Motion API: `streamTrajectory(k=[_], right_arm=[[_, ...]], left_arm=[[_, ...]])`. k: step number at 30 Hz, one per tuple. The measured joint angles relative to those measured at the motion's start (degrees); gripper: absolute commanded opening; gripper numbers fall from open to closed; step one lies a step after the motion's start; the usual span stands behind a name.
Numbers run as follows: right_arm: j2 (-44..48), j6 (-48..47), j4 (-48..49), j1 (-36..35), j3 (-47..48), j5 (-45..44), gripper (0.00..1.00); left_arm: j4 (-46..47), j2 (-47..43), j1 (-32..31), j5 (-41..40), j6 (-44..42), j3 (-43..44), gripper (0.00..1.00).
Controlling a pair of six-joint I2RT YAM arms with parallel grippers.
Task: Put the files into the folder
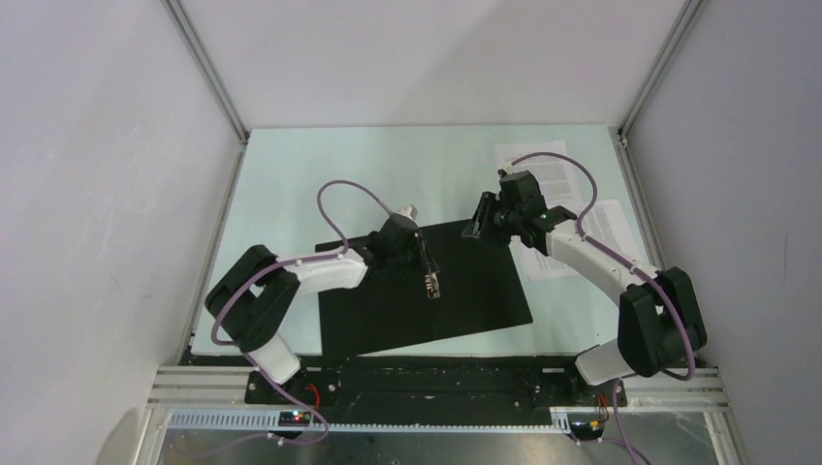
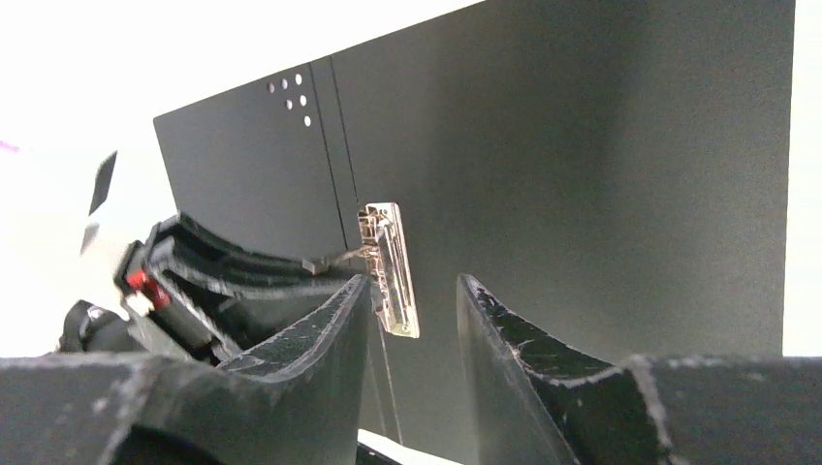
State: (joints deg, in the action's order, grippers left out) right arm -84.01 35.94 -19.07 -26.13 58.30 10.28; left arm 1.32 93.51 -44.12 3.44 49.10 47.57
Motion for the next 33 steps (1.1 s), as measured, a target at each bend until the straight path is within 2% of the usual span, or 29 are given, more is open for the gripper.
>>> streamTrajectory(k=[7, 16, 24, 29, 30, 33], right_arm=[[1.6, 0.0, 0.0, 0.0, -1.9, -0.2, 0.43], [5.3, 0.0, -0.8, 0.0, -3.9, -1.0, 0.43], [8.3, -0.1, -3.2, -1.1, -4.9, -4.5, 0.46], [9.4, -0.2, -4.8, -2.0, -5.7, -6.7, 0.5], [9.6, -0.3, -5.2, -2.1, -5.8, -7.1, 0.52], [10.7, -0.4, -6.3, -2.2, -5.9, -8.1, 0.59]], left_arm=[[1.2, 3.8, 4.8, 1.6, -0.1, 3.8, 0.29], [1.0, 8.1, 7.1, 2.8, -1.2, 7.3, 0.29], [-3.5, 8.5, 7.5, 2.0, -3.9, 10.3, 0.43], [-9.0, 6.3, 6.1, -2.1, -6.2, 12.5, 0.48], [-10.6, 5.8, 5.4, -3.4, -6.7, 13.1, 0.55], [-15.3, 4.9, 2.4, -8.3, -7.5, 15.3, 0.63]])
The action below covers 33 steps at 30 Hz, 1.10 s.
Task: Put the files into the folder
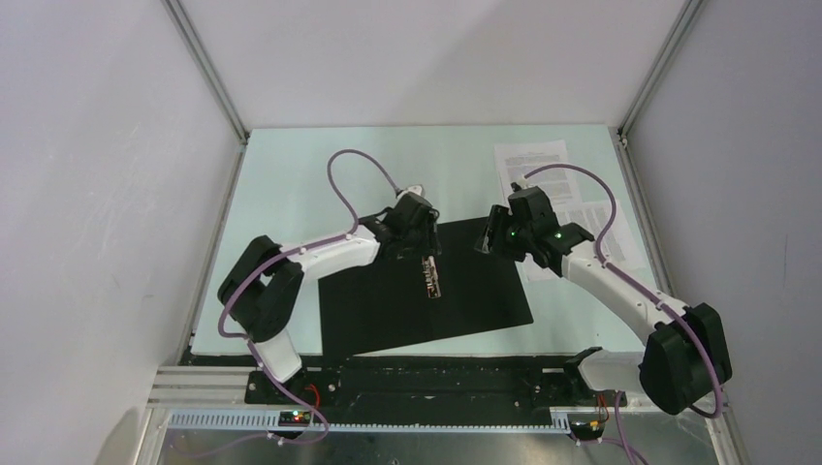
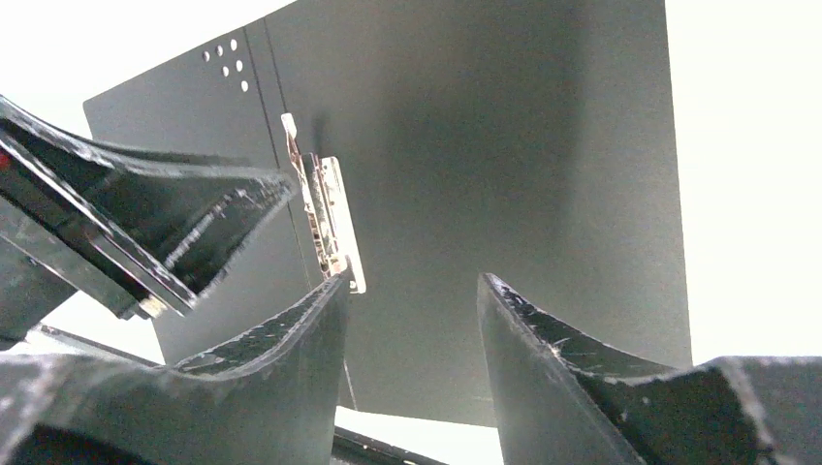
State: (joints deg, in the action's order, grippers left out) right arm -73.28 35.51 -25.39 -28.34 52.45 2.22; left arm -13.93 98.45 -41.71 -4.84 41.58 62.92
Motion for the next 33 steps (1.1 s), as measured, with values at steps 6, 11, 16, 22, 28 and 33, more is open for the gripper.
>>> streamTrajectory(k=[6, 11, 16, 22, 28, 33], right_arm=[[2.9, -0.4, -1.0, 0.3, -0.2, -1.8, 0.66], [5.0, -0.6, -1.4, 0.8, -1.0, -2.0, 0.66], [6.5, -0.6, -2.2, 1.2, -2.1, -2.0, 0.66], [7.3, -0.6, -2.4, 1.6, -2.8, -2.0, 0.66], [7.8, -0.6, -2.4, 1.9, -3.0, -2.0, 0.66], [8.0, -0.6, -1.6, 2.7, -4.4, -1.2, 0.66]], left_arm=[[-7.8, 0.9, -6.3, -7.8, 0.3, 3.8, 0.68], [-10.6, 5.3, -7.1, -9.6, 0.2, 6.1, 0.68], [-11.9, 9.6, -7.0, -9.6, -1.8, 8.4, 0.68], [-12.2, 11.1, -6.4, -8.8, -4.2, 9.1, 0.59], [-11.6, 10.9, -3.0, -6.6, -8.2, 8.7, 0.58], [-11.4, 9.0, 2.9, -4.0, -15.0, 6.1, 0.59]])
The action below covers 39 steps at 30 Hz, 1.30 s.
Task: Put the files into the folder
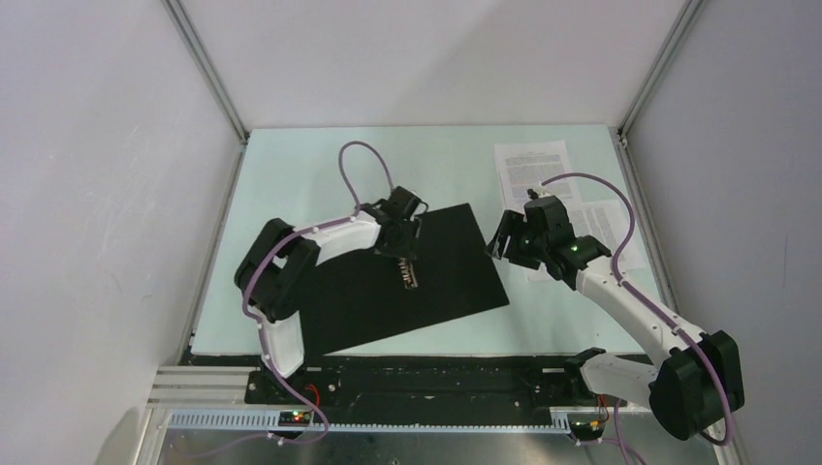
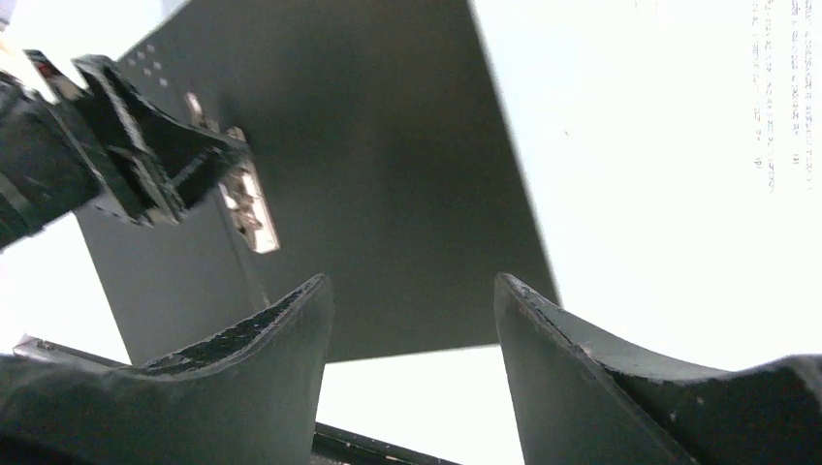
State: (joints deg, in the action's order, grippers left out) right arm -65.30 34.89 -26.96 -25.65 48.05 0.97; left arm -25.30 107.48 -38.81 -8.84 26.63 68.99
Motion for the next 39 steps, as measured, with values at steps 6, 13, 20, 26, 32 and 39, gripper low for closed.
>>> streamTrajectory(k=[6, 13, 20, 26, 32, 39], right_arm=[[-0.5, 0.0, 1.2, 0.3, -1.2, 1.5, 0.66], [-3.4, 0.1, 3.7, 0.4, -2.5, 2.3, 0.66], [-10.9, 0.9, 9.1, -0.9, -3.2, 3.7, 0.68], [-19.1, 1.5, 13.2, -2.9, -1.6, 4.7, 0.68], [-20.4, 1.6, 13.9, -3.5, 0.5, 4.5, 0.68], [-20.4, 1.6, 13.0, -3.2, 0.9, 2.4, 0.7]], left_arm=[[-3.3, -0.9, 10.3, 2.8, -7.8, -0.3, 0.61], [-9.2, -0.8, 21.6, 5.6, -14.3, 0.8, 0.62], [-14.4, -0.8, 25.4, 5.6, -18.7, 2.4, 0.67], [-17.2, 0.5, 25.2, 5.6, -19.2, 6.8, 0.66], [-19.2, 5.6, 25.1, 4.0, -19.6, 13.4, 0.65], [-21.2, 5.8, 24.9, 2.5, -18.7, 14.5, 0.85]])
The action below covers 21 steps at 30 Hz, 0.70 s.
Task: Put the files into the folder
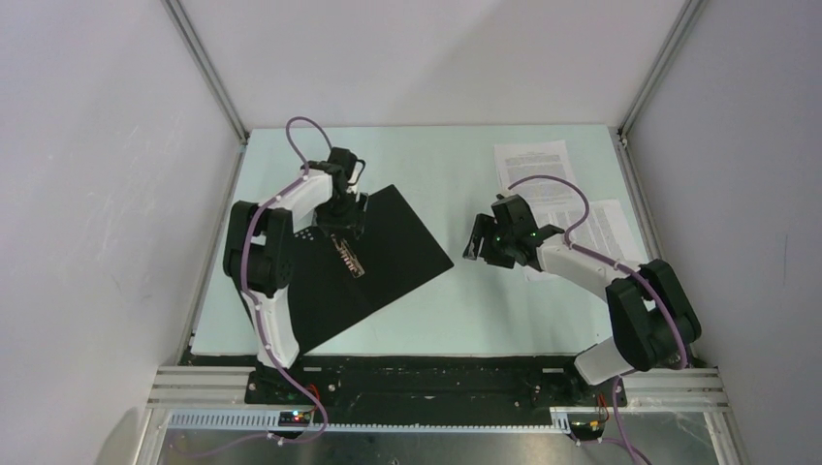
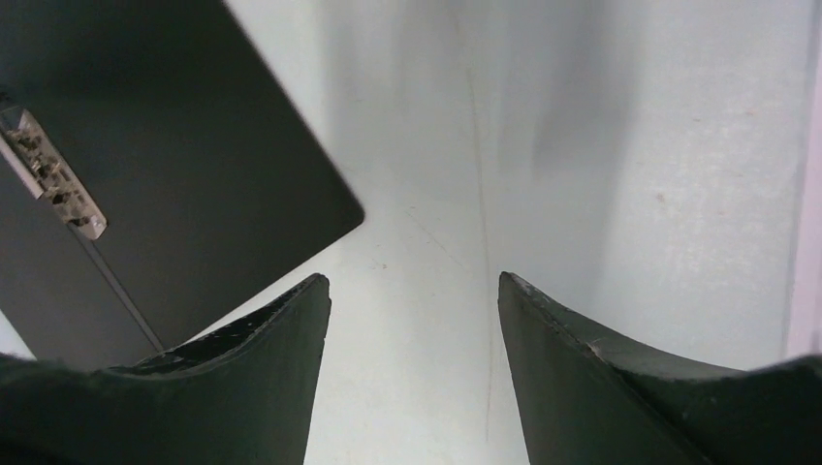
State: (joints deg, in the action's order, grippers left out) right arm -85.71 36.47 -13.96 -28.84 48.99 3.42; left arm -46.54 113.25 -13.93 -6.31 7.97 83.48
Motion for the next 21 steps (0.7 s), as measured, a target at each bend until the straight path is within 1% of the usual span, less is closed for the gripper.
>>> streamTrajectory(k=[3, 8, 10, 12, 14, 16, 19, 21], right_arm=[[0.6, 0.2, -1.6, 1.7, 0.0, -1.5, 0.73], [4.9, 2.6, -5.2, 6.6, -0.1, -7.3, 0.77], [7.8, 3.8, -5.7, 8.9, -0.7, -9.3, 0.77], [10.7, 4.7, -5.7, 11.7, -1.4, -10.6, 0.77], [12.2, 5.6, -5.6, 15.0, -1.6, -11.3, 0.77], [13.0, 6.5, -4.5, 19.5, -1.9, -10.9, 0.78], [13.1, 7.7, -2.3, 25.8, -3.4, -10.1, 0.8], [13.1, 9.0, -0.2, 29.8, -5.5, -8.3, 0.8]], left_arm=[[-1.4, -1.1, 0.0, -1.7, 1.3, 1.6, 0.87], [-1.9, -5.6, -1.2, -4.0, 4.7, 6.0, 0.87], [-2.3, -6.8, -3.5, -3.9, 6.5, 8.8, 0.85], [-2.2, -6.5, -7.3, -2.9, 8.3, 12.6, 0.84], [-1.8, -4.7, -11.6, -0.5, 10.4, 17.3, 0.83], [-1.4, -1.0, -15.8, 2.7, 12.5, 23.4, 0.83], [-0.2, 6.1, -20.2, 7.1, 15.0, 31.9, 0.82], [0.4, 12.6, -22.5, 10.4, 16.9, 39.2, 0.82]])
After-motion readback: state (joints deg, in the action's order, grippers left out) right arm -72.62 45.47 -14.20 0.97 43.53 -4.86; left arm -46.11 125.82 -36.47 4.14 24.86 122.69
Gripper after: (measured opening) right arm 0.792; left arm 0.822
